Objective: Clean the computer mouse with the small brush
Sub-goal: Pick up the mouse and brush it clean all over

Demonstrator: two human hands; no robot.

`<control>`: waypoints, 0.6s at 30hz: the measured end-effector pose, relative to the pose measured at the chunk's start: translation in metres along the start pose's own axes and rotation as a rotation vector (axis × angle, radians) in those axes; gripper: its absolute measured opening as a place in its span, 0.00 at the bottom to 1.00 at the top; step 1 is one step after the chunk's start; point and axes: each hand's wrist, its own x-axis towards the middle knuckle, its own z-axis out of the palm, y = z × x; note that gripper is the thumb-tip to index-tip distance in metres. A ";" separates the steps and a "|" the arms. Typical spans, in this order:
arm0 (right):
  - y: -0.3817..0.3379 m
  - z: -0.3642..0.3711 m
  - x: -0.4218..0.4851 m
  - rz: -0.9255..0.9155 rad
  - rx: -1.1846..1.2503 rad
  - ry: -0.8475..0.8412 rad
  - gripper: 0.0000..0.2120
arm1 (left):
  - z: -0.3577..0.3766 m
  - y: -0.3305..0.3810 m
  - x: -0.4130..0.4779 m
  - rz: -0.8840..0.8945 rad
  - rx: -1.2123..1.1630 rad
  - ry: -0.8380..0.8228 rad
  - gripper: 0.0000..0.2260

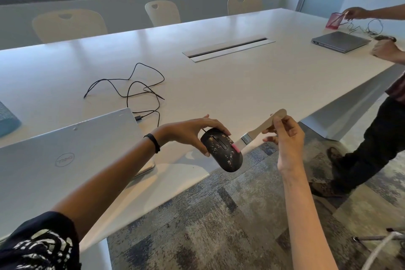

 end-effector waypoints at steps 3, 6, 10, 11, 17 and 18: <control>0.001 -0.002 0.000 0.033 -0.039 -0.055 0.06 | 0.001 -0.001 0.000 0.002 0.012 -0.005 0.27; 0.001 -0.002 0.000 0.029 0.007 -0.019 0.06 | 0.001 -0.001 -0.001 -0.003 0.001 -0.005 0.27; 0.001 0.000 0.000 0.058 -0.023 -0.042 0.06 | 0.003 -0.003 -0.002 -0.003 -0.008 0.003 0.27; 0.002 0.001 0.000 0.065 -0.033 -0.070 0.07 | 0.003 -0.003 -0.002 -0.002 -0.010 0.004 0.27; 0.005 0.000 -0.002 0.078 -0.008 -0.154 0.03 | 0.005 -0.006 -0.003 -0.007 -0.007 0.017 0.27; 0.004 0.000 -0.003 0.077 -0.011 -0.188 0.04 | 0.005 -0.006 -0.003 -0.007 -0.009 0.018 0.27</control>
